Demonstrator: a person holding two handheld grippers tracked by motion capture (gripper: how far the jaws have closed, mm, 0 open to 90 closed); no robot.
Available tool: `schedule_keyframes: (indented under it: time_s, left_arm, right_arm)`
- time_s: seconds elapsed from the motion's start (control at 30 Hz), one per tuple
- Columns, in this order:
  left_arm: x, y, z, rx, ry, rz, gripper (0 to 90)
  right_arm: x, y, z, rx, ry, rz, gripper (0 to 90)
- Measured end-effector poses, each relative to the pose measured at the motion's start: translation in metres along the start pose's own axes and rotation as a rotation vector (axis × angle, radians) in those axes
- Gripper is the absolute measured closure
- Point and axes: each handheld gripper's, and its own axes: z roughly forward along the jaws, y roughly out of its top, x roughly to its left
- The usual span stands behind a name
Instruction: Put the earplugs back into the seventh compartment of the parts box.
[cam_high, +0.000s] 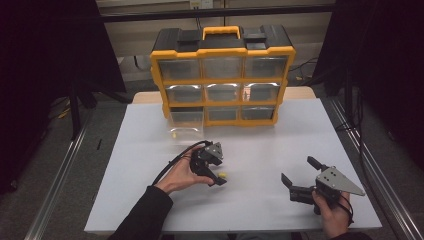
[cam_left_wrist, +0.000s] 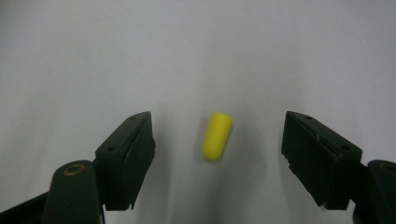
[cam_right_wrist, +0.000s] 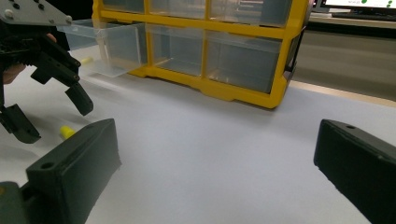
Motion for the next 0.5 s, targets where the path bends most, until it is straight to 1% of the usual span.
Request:
schedule_keyframes:
  time_s: [0.07, 0.17, 0.2, 0.27, 0.3, 0.37, 0.43, 0.47, 0.5]
  left_arm:
    - [0.0006, 0.0006, 0.0008, 0.022, -0.014, 0.005, 31.5]
    - [0.0015, 0.0005, 0.0022, 0.021, -0.022, 0.001, 37.5]
    - [0.0019, 0.0009, 0.0022, 0.027, -0.021, 0.007, 40.1]
    - [0.0018, 0.0011, 0.0019, 0.03, -0.013, 0.011, 42.6]
    - [0.0012, 0.0014, 0.0018, 0.037, -0.006, 0.02, 44.1]
    - [-0.0003, 0.002, 0.0021, 0.042, 0.018, 0.02, 48.1]
    - [-0.0008, 0.0027, 0.0017, 0.046, 0.012, 0.03, 51.0]
    - [-0.0013, 0.0031, 0.0013, 0.05, -0.002, 0.037, 55.1]
    - [-0.0018, 0.0037, 0.0013, 0.052, -0.005, 0.041, 58.7]
  right_arm:
    - [0.0, 0.0, -0.0001, 0.0, 0.0, 0.0, 0.0]
    - [-0.0001, -0.0001, 0.0, 0.0, 0.0, 0.0, 0.0]
    - [0.0, 0.0, -0.0001, 0.0, 0.0, 0.0, 0.0]
    - [0.0, -0.0001, -0.0001, -0.001, 0.002, -0.001, 0.0]
    - [0.0, 0.0, -0.0002, 0.0, 0.001, -0.001, 0.0]
    - [0.0, 0.0, -0.0001, -0.001, 0.001, -0.001, 0.0]
    - [0.0001, 0.0001, -0.0001, -0.002, 0.003, -0.002, 0.0]
    - [0.0002, 0.0001, -0.0002, -0.002, 0.004, -0.002, 0.0]
    - [0.0003, 0.0001, -0.0002, -0.002, 0.004, -0.002, 0.0]
